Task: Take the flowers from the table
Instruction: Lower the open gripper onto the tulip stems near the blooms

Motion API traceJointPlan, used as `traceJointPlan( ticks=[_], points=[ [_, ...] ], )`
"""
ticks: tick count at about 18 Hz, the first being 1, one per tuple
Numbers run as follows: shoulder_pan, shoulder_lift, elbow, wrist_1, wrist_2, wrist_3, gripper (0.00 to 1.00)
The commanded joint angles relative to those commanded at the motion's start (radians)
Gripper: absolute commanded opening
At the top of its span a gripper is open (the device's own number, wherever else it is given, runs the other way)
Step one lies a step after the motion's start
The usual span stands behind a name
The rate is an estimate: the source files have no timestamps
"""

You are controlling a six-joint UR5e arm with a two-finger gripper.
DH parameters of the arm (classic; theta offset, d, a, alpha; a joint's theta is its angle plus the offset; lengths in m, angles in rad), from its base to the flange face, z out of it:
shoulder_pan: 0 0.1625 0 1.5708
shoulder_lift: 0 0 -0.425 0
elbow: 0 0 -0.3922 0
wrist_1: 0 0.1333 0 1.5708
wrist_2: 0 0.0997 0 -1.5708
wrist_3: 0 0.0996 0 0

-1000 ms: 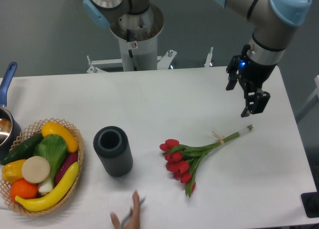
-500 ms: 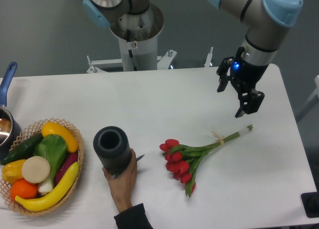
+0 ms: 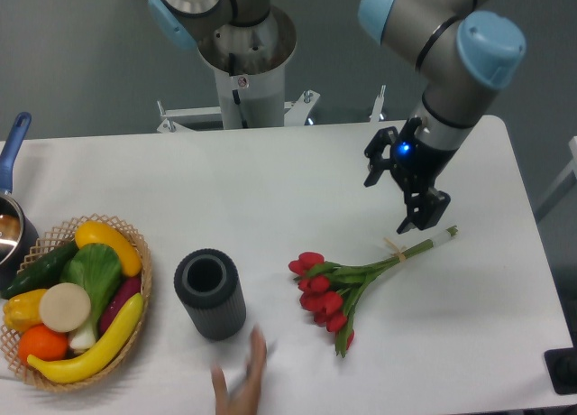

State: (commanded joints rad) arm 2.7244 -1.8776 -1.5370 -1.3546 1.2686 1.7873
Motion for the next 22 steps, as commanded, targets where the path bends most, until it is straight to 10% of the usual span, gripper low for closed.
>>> traceJointPlan(
  ticks=[22],
  points=[
    [-0.074,-0.201,-0.063,0.296,0.006,-0.252,1.0]
  ],
)
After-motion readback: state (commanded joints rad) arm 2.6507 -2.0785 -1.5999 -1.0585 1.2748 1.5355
